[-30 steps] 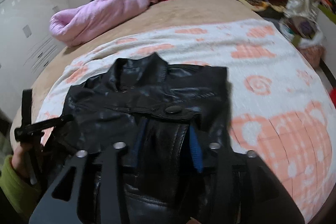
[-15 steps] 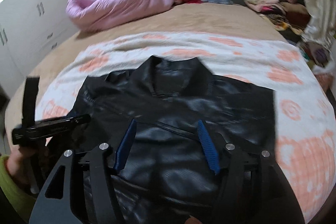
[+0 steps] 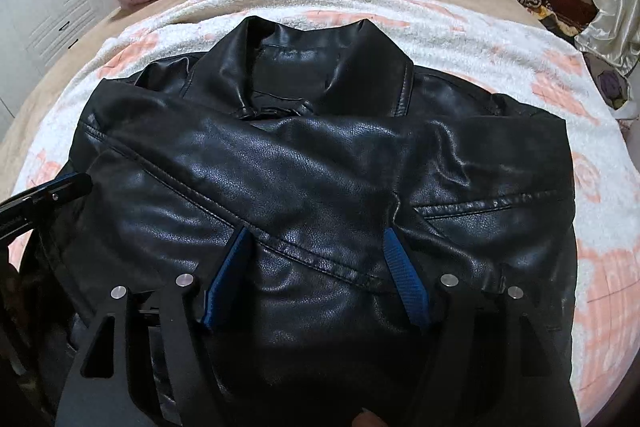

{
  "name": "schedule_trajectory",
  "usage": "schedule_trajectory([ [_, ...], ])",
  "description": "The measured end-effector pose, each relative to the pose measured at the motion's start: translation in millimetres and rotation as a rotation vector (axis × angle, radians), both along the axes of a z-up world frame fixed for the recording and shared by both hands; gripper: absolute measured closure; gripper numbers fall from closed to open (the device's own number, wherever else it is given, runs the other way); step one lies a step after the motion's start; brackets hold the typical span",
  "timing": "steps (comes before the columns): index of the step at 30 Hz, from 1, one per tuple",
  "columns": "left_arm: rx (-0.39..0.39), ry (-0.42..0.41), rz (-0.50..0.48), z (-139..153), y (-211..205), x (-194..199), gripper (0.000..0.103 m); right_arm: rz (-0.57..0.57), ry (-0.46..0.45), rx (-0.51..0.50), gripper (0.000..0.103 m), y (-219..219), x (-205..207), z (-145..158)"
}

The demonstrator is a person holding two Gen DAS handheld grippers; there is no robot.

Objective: Fold large clothes

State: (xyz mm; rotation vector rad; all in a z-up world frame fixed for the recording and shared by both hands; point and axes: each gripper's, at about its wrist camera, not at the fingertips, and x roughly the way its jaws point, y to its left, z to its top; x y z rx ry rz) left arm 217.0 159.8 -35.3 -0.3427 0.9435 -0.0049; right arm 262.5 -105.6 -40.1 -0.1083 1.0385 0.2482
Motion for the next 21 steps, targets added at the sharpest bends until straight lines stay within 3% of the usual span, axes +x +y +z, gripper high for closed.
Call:
schedule_trajectory([
  [2, 0.021, -0.007, -0.013, 2, -2, 0, 0.067, -0.004, -0.022, 0.035, 0.036, -4, -7, 9],
  [4, 0.012, -0.032, -0.02, 8, -2, -3, 0.064, -0.018, -0.058, 0.136, 0.036, -17, -22, 27],
  [8, 0.013, -0.101, -0.028, 31, -11, -20, 0.044, -0.07, -0.136, 0.245, 0.036, -47, -54, 59],
  [13, 0.035, -0.129, -0.084, 44, -39, -40, 0.044, -0.116, -0.196, 0.233, 0.036, -72, -85, 74],
  [21, 0.121, -0.006, -0.146, 7, -71, -46, 0.047, -0.092, -0.24, 0.168, 0.036, -68, -112, 73],
])
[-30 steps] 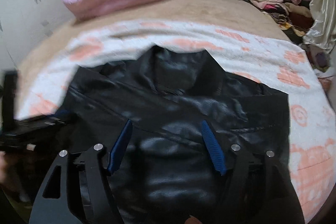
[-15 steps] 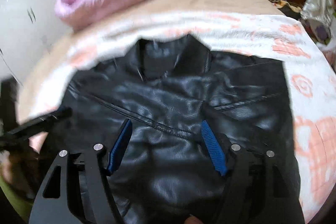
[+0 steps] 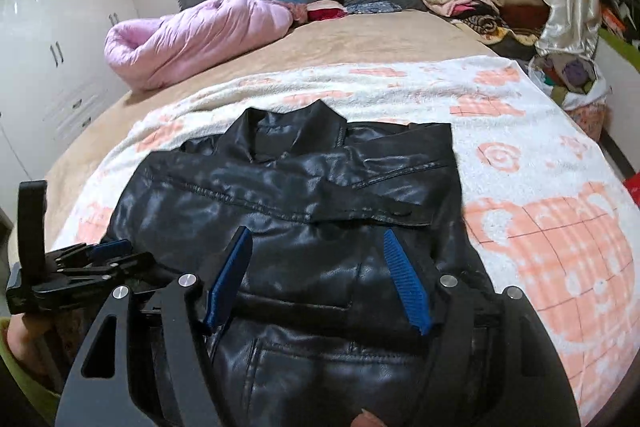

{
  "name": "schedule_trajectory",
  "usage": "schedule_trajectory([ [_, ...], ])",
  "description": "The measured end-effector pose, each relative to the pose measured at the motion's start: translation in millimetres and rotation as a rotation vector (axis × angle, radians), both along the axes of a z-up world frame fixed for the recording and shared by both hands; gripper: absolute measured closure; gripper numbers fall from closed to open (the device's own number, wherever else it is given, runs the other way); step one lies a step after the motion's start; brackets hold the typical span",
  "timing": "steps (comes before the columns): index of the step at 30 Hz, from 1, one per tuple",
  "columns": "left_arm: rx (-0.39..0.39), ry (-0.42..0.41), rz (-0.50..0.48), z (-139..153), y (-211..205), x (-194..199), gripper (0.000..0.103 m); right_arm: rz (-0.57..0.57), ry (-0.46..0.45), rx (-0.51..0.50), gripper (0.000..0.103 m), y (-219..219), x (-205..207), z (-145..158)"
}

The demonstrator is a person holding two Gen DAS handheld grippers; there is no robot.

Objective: Fold large clothes

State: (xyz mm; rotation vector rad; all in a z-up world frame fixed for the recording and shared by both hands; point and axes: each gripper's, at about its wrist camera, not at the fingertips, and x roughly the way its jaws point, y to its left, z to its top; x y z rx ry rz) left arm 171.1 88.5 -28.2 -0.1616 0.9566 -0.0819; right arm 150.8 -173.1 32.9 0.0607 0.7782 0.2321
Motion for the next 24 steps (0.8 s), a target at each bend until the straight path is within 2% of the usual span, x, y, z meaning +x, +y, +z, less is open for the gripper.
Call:
schedule_trajectory([
  [8, -0.03, -0.004, 0.003, -7, 6, -2, 0.047, 0.037, 0.06, -0.098, 0.036, 32, 11, -21],
  [12, -0.026, -0.01, 0.002, -7, 6, -5, 0.047, 0.006, 0.169, -0.187, 0.039, 34, 21, -56],
  [15, -0.035, -0.012, 0.004, -6, 6, -5, 0.047, -0.008, 0.181, -0.159, 0.038, 29, 21, -69],
  [21, -0.044, -0.034, 0.012, 1, 8, -10, 0.047, -0.009, 0.124, -0.058, 0.034, 18, 9, -49],
  [24, -0.056, -0.042, 0.015, 5, 10, -13, 0.046, -0.02, 0.107, -0.021, 0.024, 10, 4, -40],
])
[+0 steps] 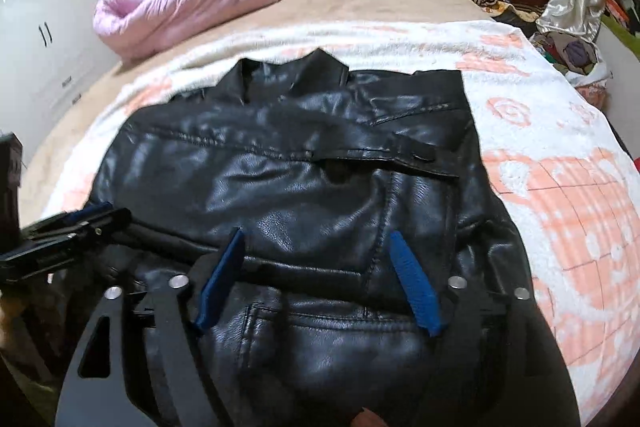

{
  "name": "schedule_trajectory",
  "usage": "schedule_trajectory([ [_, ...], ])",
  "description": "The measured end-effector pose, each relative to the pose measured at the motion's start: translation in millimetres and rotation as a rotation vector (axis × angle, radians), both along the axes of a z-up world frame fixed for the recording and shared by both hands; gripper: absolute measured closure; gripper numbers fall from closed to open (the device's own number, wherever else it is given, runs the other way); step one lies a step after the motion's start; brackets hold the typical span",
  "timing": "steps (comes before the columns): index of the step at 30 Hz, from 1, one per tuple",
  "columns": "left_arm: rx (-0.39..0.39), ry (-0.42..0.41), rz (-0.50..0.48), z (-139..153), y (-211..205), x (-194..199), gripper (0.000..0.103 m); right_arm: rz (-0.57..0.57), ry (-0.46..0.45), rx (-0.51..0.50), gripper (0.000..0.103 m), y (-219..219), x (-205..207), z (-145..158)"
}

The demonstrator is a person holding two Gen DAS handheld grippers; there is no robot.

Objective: Fold large clothes

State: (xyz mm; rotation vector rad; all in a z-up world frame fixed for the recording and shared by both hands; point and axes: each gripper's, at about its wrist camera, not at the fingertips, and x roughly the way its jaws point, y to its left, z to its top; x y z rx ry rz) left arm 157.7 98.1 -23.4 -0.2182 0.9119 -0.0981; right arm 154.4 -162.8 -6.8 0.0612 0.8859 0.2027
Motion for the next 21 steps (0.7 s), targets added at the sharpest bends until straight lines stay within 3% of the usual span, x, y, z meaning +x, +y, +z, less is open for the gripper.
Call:
schedule_trajectory([
  [4, -0.023, -0.005, 0.005, 5, 2, -2, 0.045, -0.015, -0.022, 0.016, 0.014, -7, -5, 8],
  [8, -0.042, -0.011, 0.001, 10, 1, -4, 0.037, -0.03, -0.05, 0.037, 0.009, -12, -14, 17],
  [17, -0.062, -0.042, 0.004, 28, -5, -12, 0.01, -0.029, -0.083, 0.048, 0.005, -15, -25, 33],
  [21, -0.067, -0.061, 0.015, 37, -5, -15, 0.01, -0.023, -0.09, 0.047, 0.005, -13, -29, 38],
])
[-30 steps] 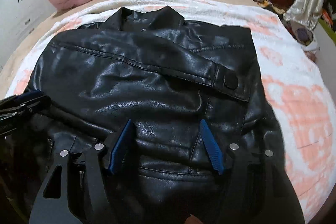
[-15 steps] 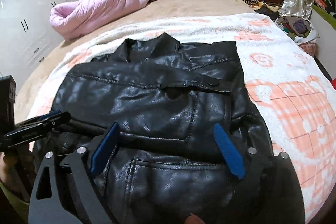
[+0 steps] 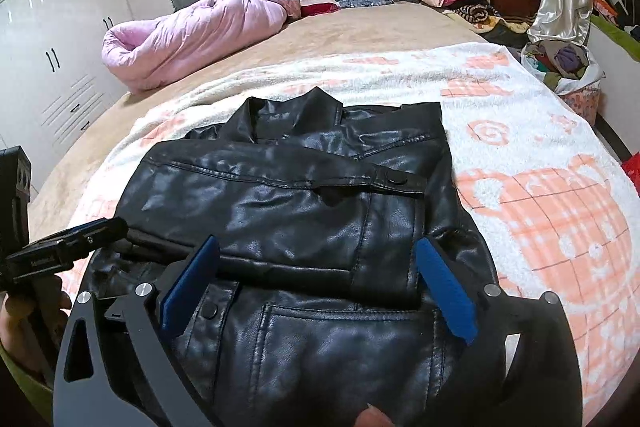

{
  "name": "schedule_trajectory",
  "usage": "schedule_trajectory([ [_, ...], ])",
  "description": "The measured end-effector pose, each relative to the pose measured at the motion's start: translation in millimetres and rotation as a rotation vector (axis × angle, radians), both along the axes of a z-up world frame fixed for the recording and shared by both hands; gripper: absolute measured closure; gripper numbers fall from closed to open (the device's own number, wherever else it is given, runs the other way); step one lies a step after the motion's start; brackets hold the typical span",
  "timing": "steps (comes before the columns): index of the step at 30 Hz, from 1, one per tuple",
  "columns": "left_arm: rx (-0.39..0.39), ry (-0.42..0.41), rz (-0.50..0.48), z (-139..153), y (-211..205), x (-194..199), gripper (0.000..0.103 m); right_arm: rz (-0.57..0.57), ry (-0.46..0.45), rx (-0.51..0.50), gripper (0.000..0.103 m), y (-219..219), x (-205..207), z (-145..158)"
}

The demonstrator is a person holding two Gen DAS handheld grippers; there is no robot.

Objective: Fold large clothes

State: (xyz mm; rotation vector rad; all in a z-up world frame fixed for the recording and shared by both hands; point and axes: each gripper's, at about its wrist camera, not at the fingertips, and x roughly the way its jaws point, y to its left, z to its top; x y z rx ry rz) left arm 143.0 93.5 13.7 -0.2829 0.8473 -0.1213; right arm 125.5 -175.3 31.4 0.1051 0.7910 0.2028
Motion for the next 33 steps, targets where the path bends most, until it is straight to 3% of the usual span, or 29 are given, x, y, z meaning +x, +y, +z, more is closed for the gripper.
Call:
schedule_trajectory([
  [20, 0.036, -0.04, 0.005, 23, -4, -34, 0.01, 0.051, -0.047, 0.002, 0.005, 6, -33, 21],
  [33, 0.064, -0.048, 0.019, 19, -5, -61, 0.01, 0.057, -0.043, -0.006, 0.005, -9, -63, 15],
])
